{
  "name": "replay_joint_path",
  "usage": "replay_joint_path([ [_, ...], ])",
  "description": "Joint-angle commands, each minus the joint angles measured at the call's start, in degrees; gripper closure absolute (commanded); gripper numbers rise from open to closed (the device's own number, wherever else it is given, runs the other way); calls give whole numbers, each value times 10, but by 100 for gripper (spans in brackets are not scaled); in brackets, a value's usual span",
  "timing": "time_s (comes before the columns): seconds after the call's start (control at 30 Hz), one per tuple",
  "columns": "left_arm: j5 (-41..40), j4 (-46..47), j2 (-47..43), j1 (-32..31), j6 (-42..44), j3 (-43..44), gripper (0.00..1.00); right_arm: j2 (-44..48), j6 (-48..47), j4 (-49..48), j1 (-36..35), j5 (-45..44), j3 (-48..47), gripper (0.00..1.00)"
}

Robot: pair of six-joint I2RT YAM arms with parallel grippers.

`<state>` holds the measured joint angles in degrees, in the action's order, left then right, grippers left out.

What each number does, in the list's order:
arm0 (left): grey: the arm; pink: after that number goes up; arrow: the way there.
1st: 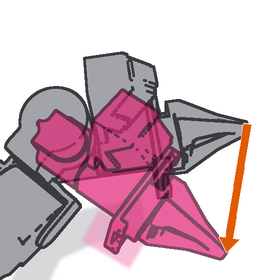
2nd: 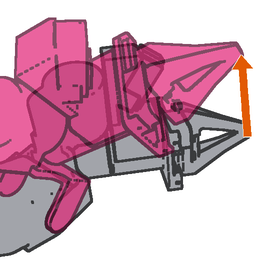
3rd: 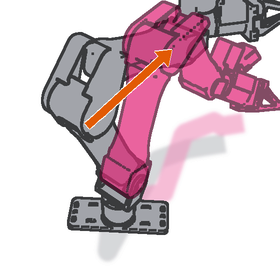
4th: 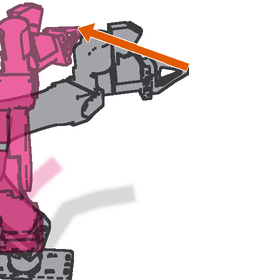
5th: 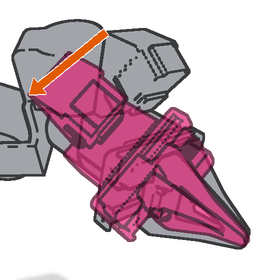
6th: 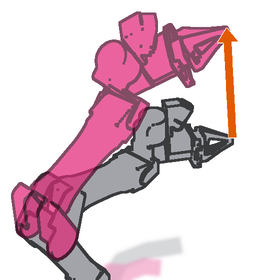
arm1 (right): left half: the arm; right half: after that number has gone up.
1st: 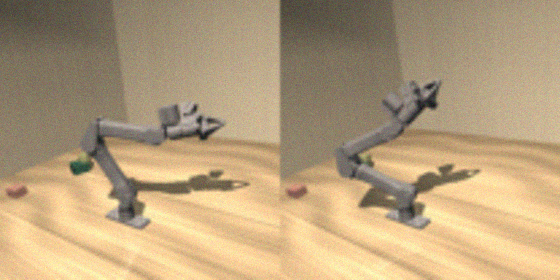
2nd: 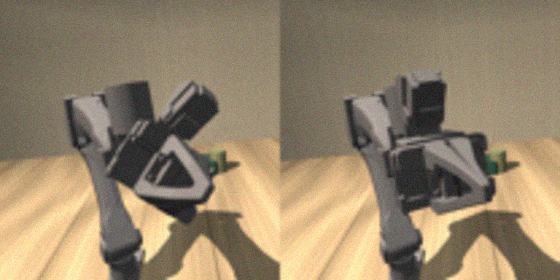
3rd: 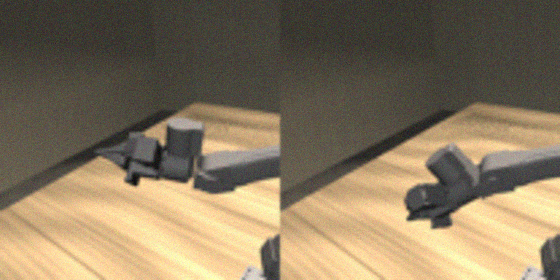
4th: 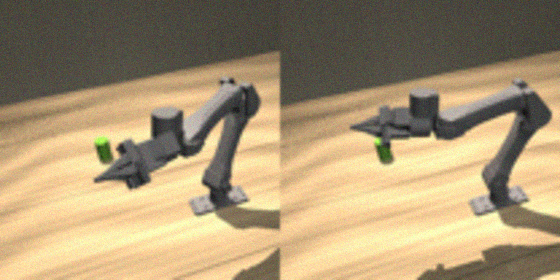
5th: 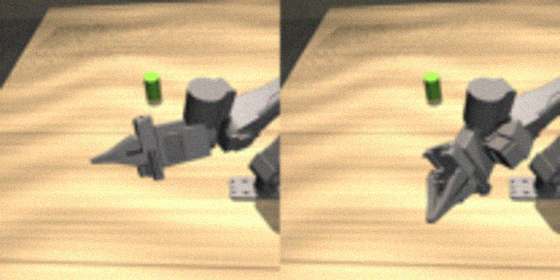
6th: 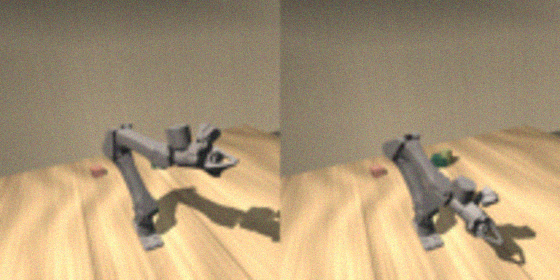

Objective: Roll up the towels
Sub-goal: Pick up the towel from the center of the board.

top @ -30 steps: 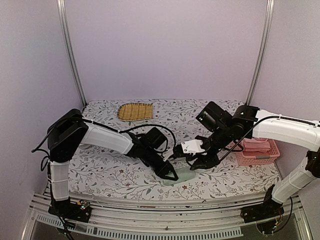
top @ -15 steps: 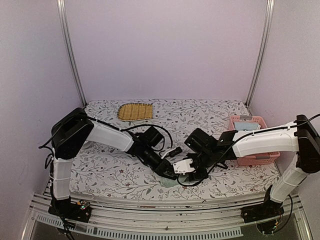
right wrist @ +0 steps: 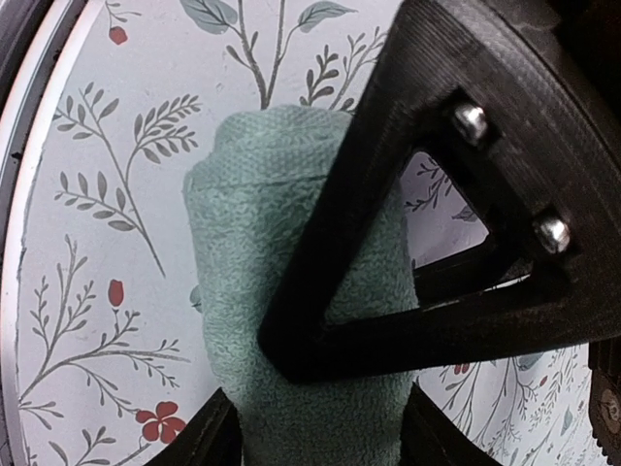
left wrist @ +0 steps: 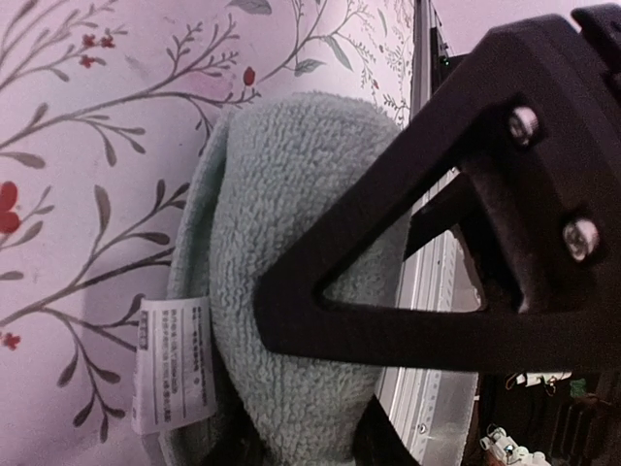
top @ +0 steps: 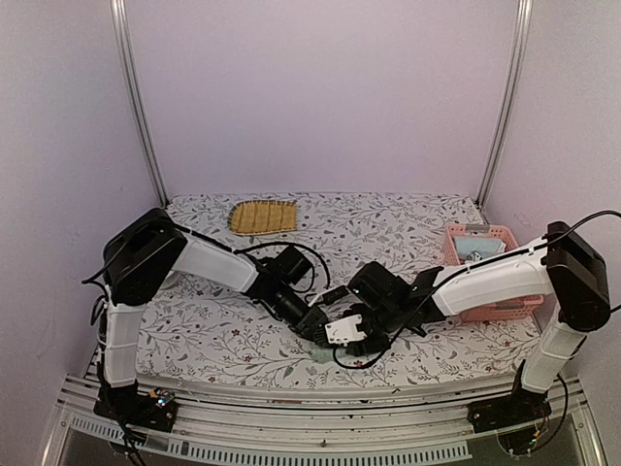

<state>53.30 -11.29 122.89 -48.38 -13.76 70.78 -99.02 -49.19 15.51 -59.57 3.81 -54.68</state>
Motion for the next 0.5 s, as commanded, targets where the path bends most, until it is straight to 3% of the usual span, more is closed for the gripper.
replay_joint_path([
  [0.0,-46,-71,44,20,-5,-25,89,-41,-15,22,-3,27,0,45],
  [0.47,-24,-33,44,28,-31,-29,91,-114,11,96,-7,72,-81,43],
])
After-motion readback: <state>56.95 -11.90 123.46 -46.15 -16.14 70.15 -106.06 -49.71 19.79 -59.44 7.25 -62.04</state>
